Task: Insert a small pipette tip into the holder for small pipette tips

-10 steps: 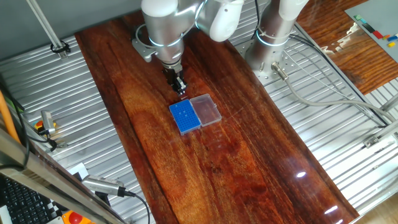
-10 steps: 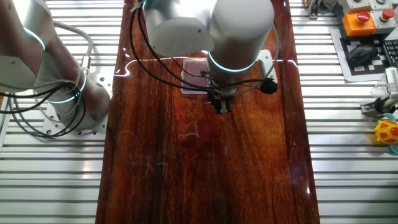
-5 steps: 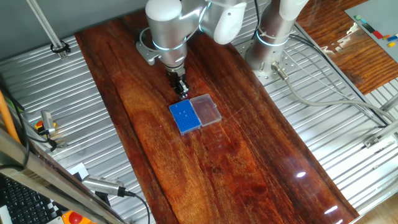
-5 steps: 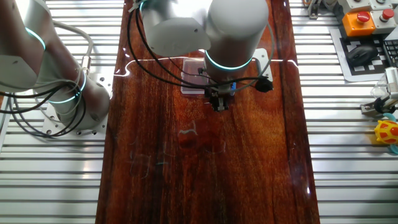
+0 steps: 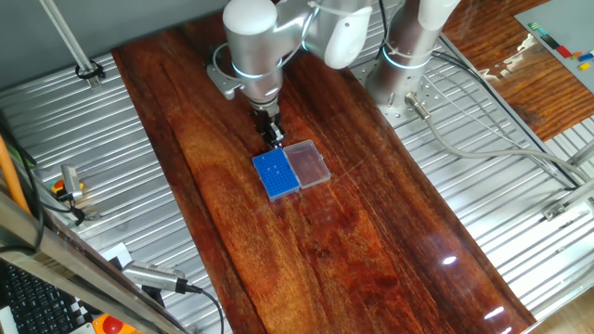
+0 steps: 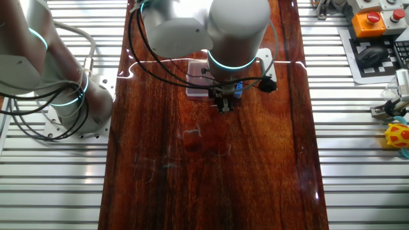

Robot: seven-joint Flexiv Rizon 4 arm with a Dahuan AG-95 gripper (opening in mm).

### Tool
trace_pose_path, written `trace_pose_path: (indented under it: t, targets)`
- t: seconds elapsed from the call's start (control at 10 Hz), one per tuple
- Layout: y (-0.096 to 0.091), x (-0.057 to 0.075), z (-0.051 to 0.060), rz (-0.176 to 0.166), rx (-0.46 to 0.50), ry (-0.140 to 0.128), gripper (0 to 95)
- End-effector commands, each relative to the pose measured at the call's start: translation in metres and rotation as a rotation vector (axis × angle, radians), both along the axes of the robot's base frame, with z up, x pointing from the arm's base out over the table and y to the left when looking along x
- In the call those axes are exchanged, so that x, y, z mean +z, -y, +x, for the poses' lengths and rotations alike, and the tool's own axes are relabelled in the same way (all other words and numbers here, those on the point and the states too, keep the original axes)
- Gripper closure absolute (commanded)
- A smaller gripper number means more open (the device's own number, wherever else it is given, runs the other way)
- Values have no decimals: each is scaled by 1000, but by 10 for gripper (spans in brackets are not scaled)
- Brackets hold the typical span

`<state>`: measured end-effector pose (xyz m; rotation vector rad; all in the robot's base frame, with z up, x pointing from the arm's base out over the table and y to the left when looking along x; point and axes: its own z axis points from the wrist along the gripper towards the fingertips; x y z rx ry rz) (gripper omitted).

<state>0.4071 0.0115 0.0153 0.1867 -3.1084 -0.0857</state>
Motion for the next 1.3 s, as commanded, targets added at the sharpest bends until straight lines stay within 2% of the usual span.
trace_pose_path:
  t: [0.1,0.7,1.3]
  targets:
    - [-1,-1,1,0,0,2,760]
    - [-2,-4,3,-5,10,4,760]
    - [-2,-6,1,-12,14,4,760]
